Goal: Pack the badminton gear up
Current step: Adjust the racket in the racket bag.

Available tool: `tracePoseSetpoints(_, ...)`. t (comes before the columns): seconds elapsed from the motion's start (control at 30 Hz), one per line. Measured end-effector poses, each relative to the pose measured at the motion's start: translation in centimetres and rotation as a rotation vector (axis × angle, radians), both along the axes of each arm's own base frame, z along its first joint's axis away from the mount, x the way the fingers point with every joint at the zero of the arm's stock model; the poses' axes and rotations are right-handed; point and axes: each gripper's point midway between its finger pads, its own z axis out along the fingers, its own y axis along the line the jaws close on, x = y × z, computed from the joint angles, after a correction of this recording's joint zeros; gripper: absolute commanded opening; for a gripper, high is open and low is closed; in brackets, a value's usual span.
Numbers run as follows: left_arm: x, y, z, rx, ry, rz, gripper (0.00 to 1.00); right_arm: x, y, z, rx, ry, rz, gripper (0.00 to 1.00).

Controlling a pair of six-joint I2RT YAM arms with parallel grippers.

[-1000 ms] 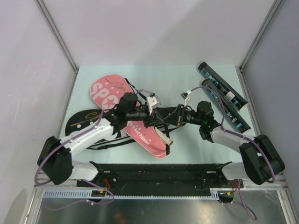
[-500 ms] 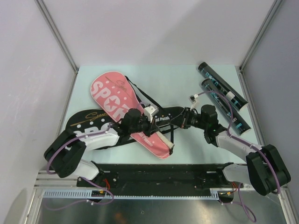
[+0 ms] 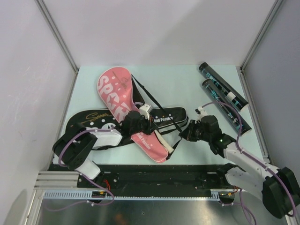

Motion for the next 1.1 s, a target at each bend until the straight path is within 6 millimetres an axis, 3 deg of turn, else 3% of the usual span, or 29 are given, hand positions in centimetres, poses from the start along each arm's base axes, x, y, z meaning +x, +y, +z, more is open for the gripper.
tracePoseSetpoints(0.17,0.6,-0.2,-0.6,-0.019,0.013,0.028,0.0,-2.2,-2.0,-3.2,-0.091,0.107,-0.094,0.0)
tracePoseSetpoints(0.3,1.3,0.3,-1.1,-0.016,0.013,0.07,0.0,-5.0,-2.8,-5.8,-0.167,0.215,-0.144,0.0)
tracePoseSetpoints(0.4,1.3,0.5,-1.6,-0.016,0.031,0.086,0.0,-6.9,-2.0,-5.8,-0.176,0.215,-0.097,0.0)
tracePoseSetpoints(0.53,1.5,0.3,-1.9,-0.03,0.038,0.094,0.0,-7.8,-1.2,-5.5,-0.149,0.207,-0.038,0.0)
tracePoseSetpoints(0.57,1.5,0.2,-2.0,-0.034,0.042,0.096,0.0,-8.1,-1.0,-5.6,-0.142,0.212,-0.023,0.05)
tracePoseSetpoints(0.6,1.6,0.2,-2.1,-0.039,0.044,0.099,0.0,-8.4,-0.7,-5.6,-0.134,0.214,-0.006,0.2)
tracePoseSetpoints(0.67,1.6,0.0,-2.2,-0.047,0.049,0.1,0.0,-8.9,-0.2,-5.7,-0.111,0.222,0.034,0.24)
tracePoseSetpoints(0.8,1.6,0.1,-2.8,-0.052,0.065,0.108,0.0,-10.4,-0.7,-8.2,-0.141,0.321,0.084,0.46)
tracePoseSetpoints(0.93,1.4,0.2,-2.8,-0.061,0.065,0.108,0.0,-9.5,0.6,-7.6,-0.071,0.33,0.103,0.58)
tracePoseSetpoints(1.03,1.1,0.3,-2.7,-0.063,0.066,0.105,0.01,-9.9,1.6,-7.1,-0.072,0.292,0.16,0.72)
tracePoseSetpoints(1.1,0.9,0.5,-2.7,-0.062,0.068,0.103,0.07,-10.1,2.1,-6.6,-0.087,0.264,0.175,0.75)
